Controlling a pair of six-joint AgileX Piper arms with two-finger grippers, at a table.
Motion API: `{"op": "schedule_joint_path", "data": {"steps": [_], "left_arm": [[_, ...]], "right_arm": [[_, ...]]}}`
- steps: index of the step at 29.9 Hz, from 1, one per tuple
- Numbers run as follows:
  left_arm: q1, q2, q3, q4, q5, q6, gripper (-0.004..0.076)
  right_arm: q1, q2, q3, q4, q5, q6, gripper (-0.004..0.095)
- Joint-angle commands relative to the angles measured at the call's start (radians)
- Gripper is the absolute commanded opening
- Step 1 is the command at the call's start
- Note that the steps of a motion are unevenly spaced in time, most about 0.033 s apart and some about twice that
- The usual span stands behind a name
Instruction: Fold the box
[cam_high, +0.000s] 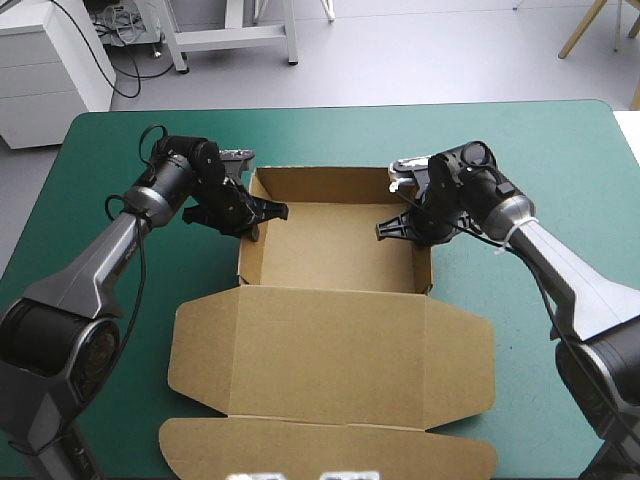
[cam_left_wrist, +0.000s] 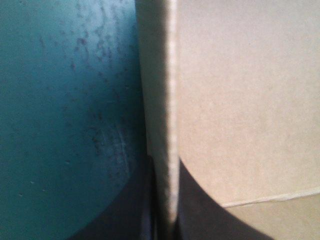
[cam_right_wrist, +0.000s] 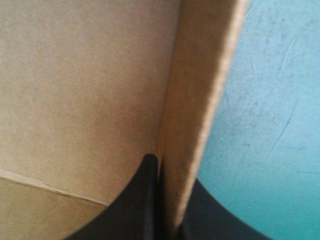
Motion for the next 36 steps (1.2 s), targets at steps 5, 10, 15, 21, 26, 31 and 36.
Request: {"op": "schedule_joint_path", "data": {"steps": [5,10,15,21,26,31,36], "left_arm": [[-0.016,-0.006,-0.048,-0.028,-0.056,0.073,-0.0010],[-0.016,-0.002,-0.048,-0.022,-0.048,0.115,-0.0008],[-0.016,-0.002,-0.048,-0.022,-0.044,0.115,0.0125],[-0.016,-0.002,-0.048,-0.033,-0.042,0.175,0.0459],[-0.016,-0.002,-0.048,-0.029,-0.046,0.195,0.0539],[-0.016,-0.006,-0.089,-0.010,-0.031,0.195,0.0538],[-0.016,-0.006,-0.247,0.064,0.047,0.191,0.0538]], "right_arm": [[0.002,0.026,-0.010,0.067,0.049,-0.060,-0.0014],[0.002,0.026,-0.012,0.011,0.048,-0.060,-0.0006],[0.002,0.026,-0.013,-0.061,0.048,-0.052,0.0207],[0.002,0.026,-0.040,-0.096,0.046,0.068,0.0562],[0.002,0.026,-0.066,-0.103,0.046,0.097,0.0571],[0.002,0.026,-0.122,-0.101,0.049,0.097,0.0567],[0.002,0.021,-0.223,-0.102,0.049,0.097,0.0567]]}}
